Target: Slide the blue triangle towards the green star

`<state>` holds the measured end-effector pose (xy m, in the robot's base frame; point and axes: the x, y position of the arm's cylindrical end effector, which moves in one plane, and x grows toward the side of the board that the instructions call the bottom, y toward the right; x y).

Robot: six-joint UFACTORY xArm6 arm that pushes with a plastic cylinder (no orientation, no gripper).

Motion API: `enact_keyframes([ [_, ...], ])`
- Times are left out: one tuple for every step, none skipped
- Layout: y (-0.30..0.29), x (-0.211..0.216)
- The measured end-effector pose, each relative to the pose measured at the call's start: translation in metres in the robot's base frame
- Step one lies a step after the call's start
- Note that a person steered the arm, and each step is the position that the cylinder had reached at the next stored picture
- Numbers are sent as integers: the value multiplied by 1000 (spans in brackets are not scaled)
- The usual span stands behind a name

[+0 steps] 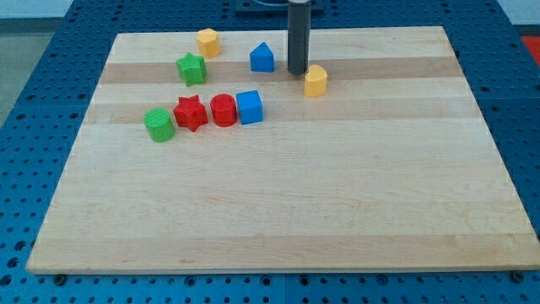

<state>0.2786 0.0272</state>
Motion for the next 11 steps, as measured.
enact_keyframes([
  [0, -47],
  [-20, -65],
  [-42, -59],
  [-46, -44],
  [-38, -31],
  [-38, -22],
  [-41, -16],
  [-54, -16],
  [-61, -14],
  [-54, -13],
  [-4, -1],
])
